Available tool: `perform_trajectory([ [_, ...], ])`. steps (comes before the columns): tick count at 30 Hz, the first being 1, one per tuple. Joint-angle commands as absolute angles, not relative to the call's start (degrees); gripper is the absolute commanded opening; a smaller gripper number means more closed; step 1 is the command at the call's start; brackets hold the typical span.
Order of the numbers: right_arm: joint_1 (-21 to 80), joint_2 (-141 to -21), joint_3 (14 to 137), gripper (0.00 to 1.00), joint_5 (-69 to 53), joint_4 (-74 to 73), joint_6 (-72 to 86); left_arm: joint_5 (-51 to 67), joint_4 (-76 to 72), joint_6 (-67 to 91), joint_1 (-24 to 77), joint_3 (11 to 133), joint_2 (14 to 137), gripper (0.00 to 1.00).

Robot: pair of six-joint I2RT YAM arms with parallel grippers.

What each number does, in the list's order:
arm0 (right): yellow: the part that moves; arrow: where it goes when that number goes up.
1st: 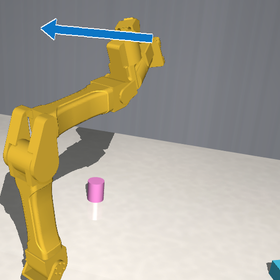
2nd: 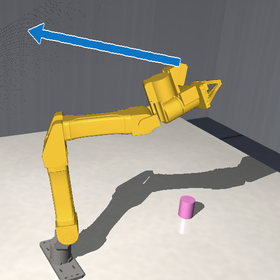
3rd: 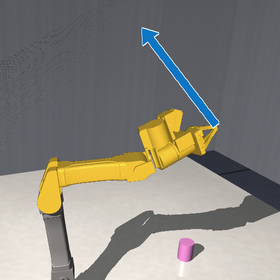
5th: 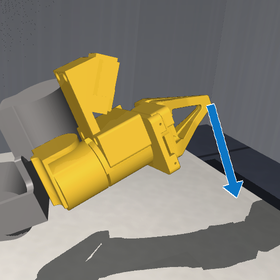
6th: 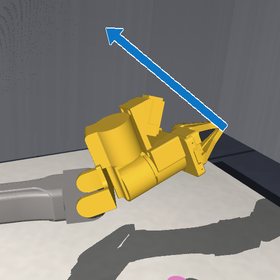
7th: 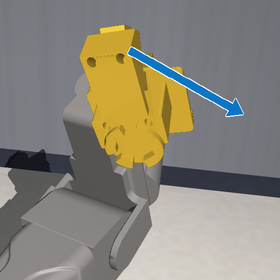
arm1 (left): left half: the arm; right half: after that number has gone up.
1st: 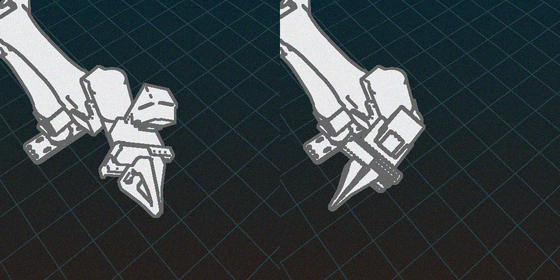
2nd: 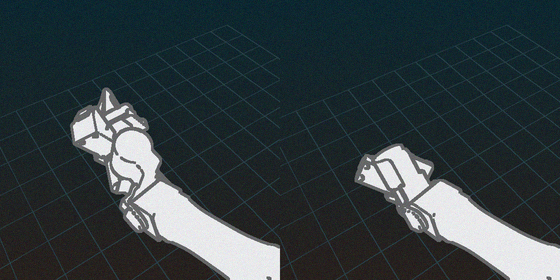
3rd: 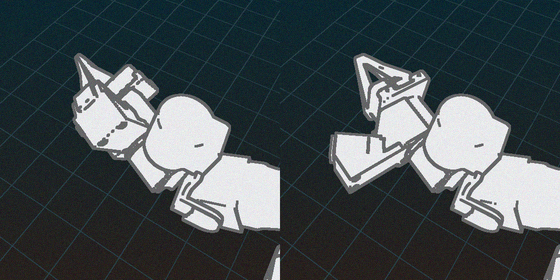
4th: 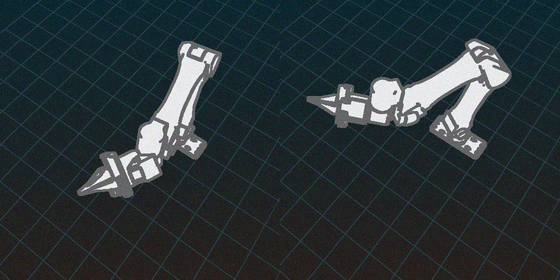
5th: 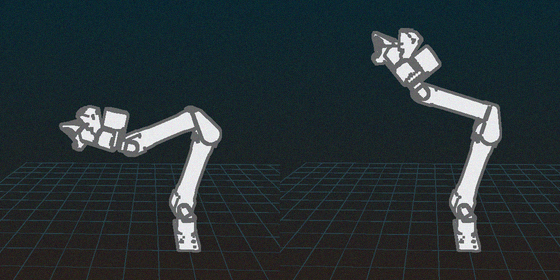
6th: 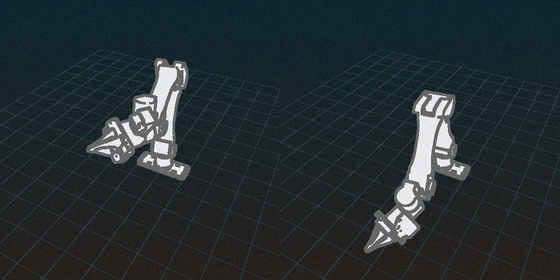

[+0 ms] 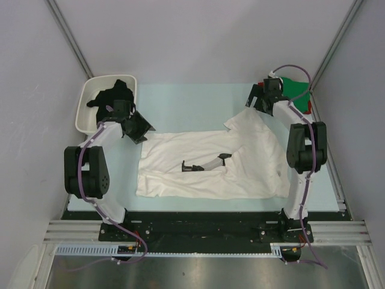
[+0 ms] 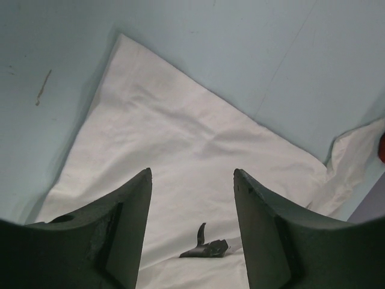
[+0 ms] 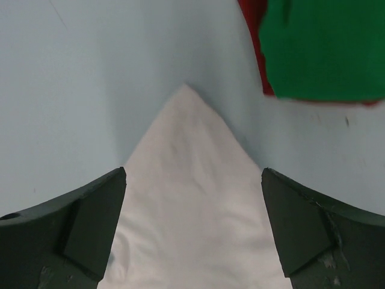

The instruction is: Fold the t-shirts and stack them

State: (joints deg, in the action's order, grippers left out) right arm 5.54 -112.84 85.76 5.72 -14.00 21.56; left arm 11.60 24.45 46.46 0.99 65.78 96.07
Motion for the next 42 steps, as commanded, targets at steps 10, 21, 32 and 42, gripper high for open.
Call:
perform_trajectory([
  [10, 5.9, -141.8, 126.5, 0.93, 3.5, -29.8, 13.4, 11.2, 19.3, 45.6, 0.8, 67.3, 96.1, 0.74],
  [21, 6.2, -144.1, 128.1, 0.79, -1.0, -33.0, 15.2, 12.7, 17.8, 46.0, -2.3, 63.5, 94.6, 0.98],
  [32, 6.8, -144.4, 126.4, 0.51, 1.8, -34.6, 15.7, 13.9, 18.7, 45.8, -3.3, 63.7, 95.8, 1.00],
  [42, 6.9, -146.2, 128.4, 0.07, 3.5, -36.3, 16.1, 11.7, 23.5, 42.0, -4.0, 69.9, 100.1, 1.00],
])
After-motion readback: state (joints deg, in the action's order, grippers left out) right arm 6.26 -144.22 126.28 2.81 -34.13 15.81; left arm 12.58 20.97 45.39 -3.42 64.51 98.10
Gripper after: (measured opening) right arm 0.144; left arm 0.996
